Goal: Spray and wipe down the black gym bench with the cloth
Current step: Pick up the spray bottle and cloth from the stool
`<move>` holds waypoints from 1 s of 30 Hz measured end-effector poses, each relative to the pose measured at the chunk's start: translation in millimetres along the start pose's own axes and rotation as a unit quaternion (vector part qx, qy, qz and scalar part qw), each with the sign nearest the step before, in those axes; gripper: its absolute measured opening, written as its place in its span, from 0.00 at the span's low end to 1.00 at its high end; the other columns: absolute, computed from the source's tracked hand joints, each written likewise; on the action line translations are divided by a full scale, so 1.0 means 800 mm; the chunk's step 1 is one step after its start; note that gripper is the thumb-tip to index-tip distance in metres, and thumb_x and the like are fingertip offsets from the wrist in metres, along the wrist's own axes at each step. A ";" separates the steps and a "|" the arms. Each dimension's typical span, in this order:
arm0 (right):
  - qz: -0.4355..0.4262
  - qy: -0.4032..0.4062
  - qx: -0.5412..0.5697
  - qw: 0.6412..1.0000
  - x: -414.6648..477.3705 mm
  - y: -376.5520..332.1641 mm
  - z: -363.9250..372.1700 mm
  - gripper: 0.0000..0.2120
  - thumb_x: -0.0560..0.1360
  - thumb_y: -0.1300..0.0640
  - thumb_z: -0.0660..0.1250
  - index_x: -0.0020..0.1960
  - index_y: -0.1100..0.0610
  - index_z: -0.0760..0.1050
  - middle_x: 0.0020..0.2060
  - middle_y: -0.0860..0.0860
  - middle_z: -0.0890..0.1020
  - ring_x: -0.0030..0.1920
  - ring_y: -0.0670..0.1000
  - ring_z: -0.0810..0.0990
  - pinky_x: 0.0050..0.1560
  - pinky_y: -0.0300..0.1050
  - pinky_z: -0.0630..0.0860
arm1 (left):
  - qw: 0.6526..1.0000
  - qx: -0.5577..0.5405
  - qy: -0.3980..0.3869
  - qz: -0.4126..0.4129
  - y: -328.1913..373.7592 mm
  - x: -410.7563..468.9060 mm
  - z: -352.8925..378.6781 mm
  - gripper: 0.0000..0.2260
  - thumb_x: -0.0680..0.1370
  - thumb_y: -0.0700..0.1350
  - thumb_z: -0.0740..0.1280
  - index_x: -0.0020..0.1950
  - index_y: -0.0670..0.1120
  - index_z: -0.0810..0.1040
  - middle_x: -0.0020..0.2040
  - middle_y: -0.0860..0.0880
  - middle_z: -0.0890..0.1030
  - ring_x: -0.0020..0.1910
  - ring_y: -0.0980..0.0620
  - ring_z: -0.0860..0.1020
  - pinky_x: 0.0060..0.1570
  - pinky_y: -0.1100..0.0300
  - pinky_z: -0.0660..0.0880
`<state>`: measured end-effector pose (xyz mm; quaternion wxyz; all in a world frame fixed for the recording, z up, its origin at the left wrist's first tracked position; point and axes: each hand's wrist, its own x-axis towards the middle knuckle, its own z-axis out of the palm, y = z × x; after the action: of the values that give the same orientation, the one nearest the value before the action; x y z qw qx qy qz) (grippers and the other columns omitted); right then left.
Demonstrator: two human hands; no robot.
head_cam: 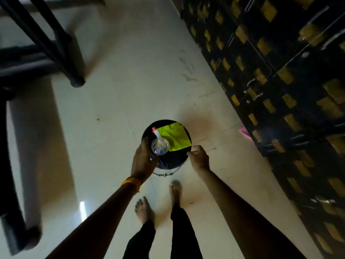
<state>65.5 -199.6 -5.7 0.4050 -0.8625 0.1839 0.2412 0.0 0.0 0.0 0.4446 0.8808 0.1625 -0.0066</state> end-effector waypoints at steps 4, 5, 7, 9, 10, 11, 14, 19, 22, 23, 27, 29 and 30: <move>0.025 -0.030 -0.019 0.999 0.094 0.015 0.044 0.21 0.77 0.58 0.68 0.69 0.61 0.72 0.63 0.61 0.79 0.63 0.62 0.78 0.54 0.48 0.73 | 0.998 -0.017 0.009 -0.061 -0.047 0.048 0.053 0.37 0.73 0.41 0.75 0.78 0.46 0.61 0.70 0.43 0.76 0.65 0.41 0.77 0.58 0.49 0.78; 0.023 -0.034 -0.035 0.999 0.116 0.023 0.056 0.23 0.77 0.57 0.68 0.70 0.62 0.71 0.64 0.62 0.78 0.64 0.62 0.77 0.57 0.51 0.73 | 0.997 -0.025 0.007 -0.066 -0.058 0.058 0.068 0.40 0.73 0.42 0.76 0.79 0.48 0.58 0.72 0.44 0.75 0.67 0.42 0.76 0.59 0.49 0.78; 0.014 -0.035 -0.068 0.997 0.154 0.033 0.074 0.27 0.77 0.56 0.68 0.73 0.63 0.67 0.67 0.64 0.74 0.66 0.64 0.74 0.61 0.55 0.72 | 0.996 -0.053 0.001 -0.069 -0.074 0.075 0.094 0.46 0.71 0.44 0.78 0.81 0.51 0.54 0.73 0.47 0.73 0.68 0.46 0.75 0.58 0.51 0.79; 0.009 -0.030 -0.100 0.994 0.189 0.044 0.085 0.30 0.77 0.54 0.69 0.75 0.63 0.64 0.68 0.65 0.70 0.68 0.66 0.71 0.62 0.58 0.72 | 0.995 -0.071 0.002 -0.071 -0.081 0.088 0.115 0.47 0.71 0.43 0.79 0.81 0.50 0.53 0.72 0.48 0.74 0.66 0.48 0.76 0.57 0.55 0.79; 0.014 -0.030 -0.112 0.993 0.206 0.047 0.089 0.32 0.76 0.54 0.69 0.75 0.62 0.63 0.68 0.64 0.69 0.68 0.66 0.70 0.62 0.60 0.73 | 0.994 -0.078 0.012 -0.074 -0.085 0.096 0.126 0.47 0.70 0.42 0.80 0.81 0.48 0.54 0.71 0.47 0.75 0.66 0.48 0.76 0.58 0.54 0.79; 0.018 -0.032 -0.118 0.992 0.221 0.052 0.093 0.33 0.76 0.53 0.70 0.75 0.62 0.62 0.68 0.64 0.69 0.68 0.66 0.69 0.62 0.61 0.73 | 0.993 -0.081 0.025 -0.077 -0.086 0.102 0.134 0.45 0.70 0.42 0.80 0.80 0.45 0.56 0.71 0.46 0.75 0.66 0.48 0.76 0.60 0.53 0.79; 0.034 -0.027 -0.131 0.990 0.250 0.059 0.102 0.32 0.73 0.51 0.74 0.69 0.63 0.66 0.64 0.64 0.72 0.64 0.66 0.72 0.59 0.62 0.75 | 0.991 -0.082 0.060 -0.090 -0.086 0.114 0.150 0.36 0.73 0.46 0.77 0.75 0.38 0.65 0.59 0.50 0.79 0.55 0.56 0.78 0.57 0.59 0.78; 0.078 -0.059 -0.061 0.993 0.256 0.054 0.107 0.24 0.68 0.55 0.77 0.60 0.61 0.76 0.56 0.60 0.81 0.56 0.62 0.80 0.51 0.53 0.78 | 0.987 -0.090 0.095 -0.093 -0.079 0.118 0.147 0.25 0.76 0.49 0.70 0.66 0.35 0.72 0.46 0.55 0.79 0.42 0.59 0.77 0.43 0.68 0.76; 0.069 -0.094 -0.002 0.993 0.249 0.025 0.103 0.16 0.69 0.60 0.74 0.57 0.59 0.80 0.53 0.58 0.83 0.55 0.60 0.81 0.47 0.47 0.75 | 0.984 -0.102 0.105 -0.103 -0.081 0.119 0.129 0.22 0.77 0.47 0.68 0.68 0.39 0.70 0.44 0.48 0.83 0.39 0.49 0.82 0.39 0.55 0.80; 0.058 -0.108 0.023 0.992 0.244 0.010 0.102 0.14 0.70 0.62 0.73 0.56 0.58 0.80 0.52 0.57 0.83 0.55 0.60 0.81 0.48 0.46 0.74 | 0.981 -0.108 0.117 -0.110 -0.080 0.119 0.119 0.22 0.77 0.46 0.68 0.68 0.40 0.70 0.43 0.46 0.83 0.38 0.49 0.82 0.38 0.53 0.80; -0.025 -0.149 0.041 0.988 0.219 -0.060 0.107 0.17 0.73 0.67 0.69 0.61 0.58 0.75 0.53 0.54 0.82 0.51 0.55 0.80 0.44 0.39 0.75 | 0.972 -0.135 0.154 -0.115 -0.080 0.123 0.068 0.19 0.77 0.42 0.68 0.67 0.42 0.69 0.36 0.48 0.81 0.35 0.52 0.80 0.38 0.52 0.78; -0.062 -0.159 0.004 0.985 0.204 -0.099 0.124 0.18 0.75 0.66 0.69 0.64 0.61 0.71 0.51 0.53 0.79 0.44 0.49 0.77 0.35 0.29 0.70 | 0.965 -0.143 0.180 -0.128 -0.087 0.122 0.036 0.18 0.78 0.38 0.69 0.67 0.42 0.70 0.36 0.49 0.80 0.35 0.52 0.80 0.39 0.52 0.78; -0.071 -0.169 -0.007 0.983 0.198 -0.119 0.138 0.19 0.75 0.66 0.69 0.64 0.61 0.69 0.51 0.53 0.78 0.44 0.50 0.76 0.34 0.30 0.69 | 0.960 -0.150 0.193 -0.137 -0.093 0.121 0.018 0.19 0.78 0.36 0.69 0.67 0.42 0.70 0.36 0.50 0.80 0.36 0.53 0.80 0.39 0.53 0.78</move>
<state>214.1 -74.4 -98.3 0.4408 -0.8230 0.0493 0.3548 71.9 56.7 -82.0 0.5266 0.7581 0.3632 0.1269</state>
